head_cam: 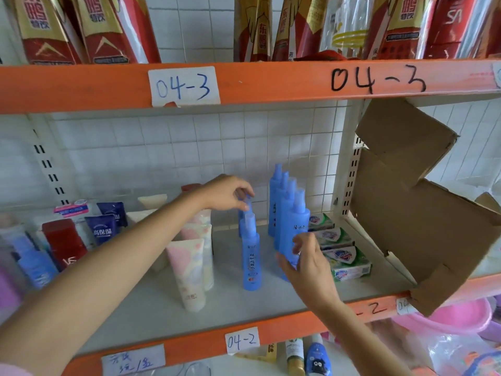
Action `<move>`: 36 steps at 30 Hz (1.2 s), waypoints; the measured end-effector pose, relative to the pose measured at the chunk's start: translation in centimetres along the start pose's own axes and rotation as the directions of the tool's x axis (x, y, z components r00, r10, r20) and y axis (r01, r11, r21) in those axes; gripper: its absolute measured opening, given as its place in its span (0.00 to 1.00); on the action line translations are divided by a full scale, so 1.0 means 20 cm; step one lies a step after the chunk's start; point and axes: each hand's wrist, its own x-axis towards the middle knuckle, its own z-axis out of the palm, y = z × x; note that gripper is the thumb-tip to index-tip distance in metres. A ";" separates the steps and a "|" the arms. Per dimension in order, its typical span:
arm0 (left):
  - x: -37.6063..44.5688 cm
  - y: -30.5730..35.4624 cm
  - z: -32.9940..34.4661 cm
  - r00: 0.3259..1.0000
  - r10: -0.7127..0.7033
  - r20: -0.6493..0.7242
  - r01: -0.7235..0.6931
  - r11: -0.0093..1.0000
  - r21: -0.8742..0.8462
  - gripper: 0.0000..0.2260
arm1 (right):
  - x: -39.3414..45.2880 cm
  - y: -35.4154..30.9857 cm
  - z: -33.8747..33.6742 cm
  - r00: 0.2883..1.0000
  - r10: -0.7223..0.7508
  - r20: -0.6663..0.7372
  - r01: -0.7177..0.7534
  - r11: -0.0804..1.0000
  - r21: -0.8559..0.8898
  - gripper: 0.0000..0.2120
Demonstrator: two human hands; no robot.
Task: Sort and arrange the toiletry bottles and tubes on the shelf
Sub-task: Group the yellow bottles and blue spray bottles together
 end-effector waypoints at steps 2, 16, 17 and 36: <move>0.02 -0.02 0.05 1.000 -0.005 0.016 0.004 0.998 0.062 0.16 | -0.01 -0.05 0.09 0.989 -0.027 0.142 0.030 0.999 -0.023 0.21; 0.18 -0.06 0.05 0.989 -0.126 -0.077 0.135 0.984 0.120 0.12 | 0.15 -0.01 0.47 0.923 0.179 0.341 -0.164 0.984 -0.073 0.19; 0.20 -0.05 0.06 0.989 -0.132 -0.063 0.139 0.982 0.128 0.11 | 0.16 -0.01 0.47 0.923 0.180 0.340 -0.169 0.984 -0.063 0.19; -0.22 -0.13 -0.23 0.976 -0.103 -0.193 0.113 0.993 0.042 0.11 | 0.20 -0.01 0.45 0.925 0.210 0.317 -0.203 0.978 -0.055 0.19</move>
